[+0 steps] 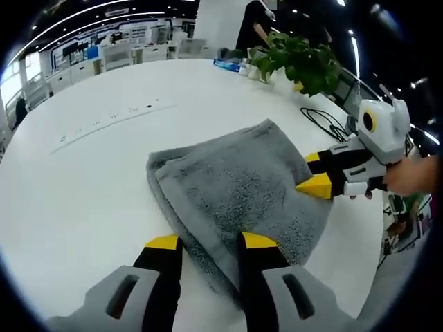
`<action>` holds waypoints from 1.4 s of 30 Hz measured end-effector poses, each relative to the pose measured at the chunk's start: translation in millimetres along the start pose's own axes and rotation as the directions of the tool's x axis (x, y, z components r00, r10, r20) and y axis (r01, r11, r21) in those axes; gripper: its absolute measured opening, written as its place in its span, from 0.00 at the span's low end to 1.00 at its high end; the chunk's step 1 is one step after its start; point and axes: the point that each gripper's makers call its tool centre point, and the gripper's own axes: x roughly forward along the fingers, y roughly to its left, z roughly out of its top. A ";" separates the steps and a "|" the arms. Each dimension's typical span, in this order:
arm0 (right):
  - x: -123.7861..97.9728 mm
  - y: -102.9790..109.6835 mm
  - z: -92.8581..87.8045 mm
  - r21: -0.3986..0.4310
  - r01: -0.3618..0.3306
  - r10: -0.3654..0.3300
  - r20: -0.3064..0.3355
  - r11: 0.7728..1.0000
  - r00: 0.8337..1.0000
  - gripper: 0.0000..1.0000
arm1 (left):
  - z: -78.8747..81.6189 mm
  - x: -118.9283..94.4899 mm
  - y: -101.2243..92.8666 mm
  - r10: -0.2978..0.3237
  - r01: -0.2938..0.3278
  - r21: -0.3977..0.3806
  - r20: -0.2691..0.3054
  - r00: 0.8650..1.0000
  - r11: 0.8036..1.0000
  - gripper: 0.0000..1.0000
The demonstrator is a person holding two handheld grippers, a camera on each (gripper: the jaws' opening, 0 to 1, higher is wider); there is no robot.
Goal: Fold the towel on the table until its edges align and the towel forms a compact rectangular stack.
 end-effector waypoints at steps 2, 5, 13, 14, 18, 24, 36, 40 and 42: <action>3.6 -3.3 2.3 0.000 0.006 -0.006 -0.001 1.000 1.000 0.21 | 2.8 -0.4 0.8 0.006 -0.006 0.013 -0.001 1.000 1.000 0.31; 6.2 -5.6 5.3 -0.004 0.011 -0.011 -0.002 1.000 1.000 0.21 | 5.4 0.2 3.5 0.013 -0.013 0.025 -0.009 1.000 1.000 0.31; 5.6 -10.1 5.9 0.021 0.029 -0.028 -0.029 0.999 0.999 0.24 | 3.4 -4.9 12.6 0.042 -0.042 -0.057 0.014 0.999 0.998 0.40; 4.6 -12.7 5.1 0.051 0.045 -0.043 -0.035 0.998 0.998 0.26 | 3.0 -6.1 13.1 0.047 -0.045 -0.085 0.026 0.999 0.995 0.41; -0.6 -16.0 7.1 0.085 0.070 -0.067 -0.038 0.994 0.997 0.33 | 4.3 -15.5 16.8 0.045 -0.034 -0.153 0.073 0.996 0.988 0.42; -22.9 -21.0 25.4 0.161 0.103 -0.114 0.062 0.982 0.991 0.35 | 17.7 -37.3 26.1 0.103 -0.095 -0.063 0.136 0.985 0.993 0.40; -69.7 -4.5 49.3 0.055 0.139 -0.146 0.164 0.989 0.975 0.59 | 15.8 -91.1 22.0 0.169 -0.169 -0.020 0.212 0.963 0.985 0.57; -79.0 3.7 54.5 0.028 0.138 -0.141 0.182 0.990 0.973 0.64 | 19.5 -103.0 19.4 0.179 -0.187 0.014 0.234 0.956 0.982 0.64; -82.9 7.9 55.6 0.013 0.136 -0.136 0.185 0.991 0.973 0.67 | 21.4 -108.9 14.9 0.173 -0.186 0.030 0.242 0.955 0.982 0.68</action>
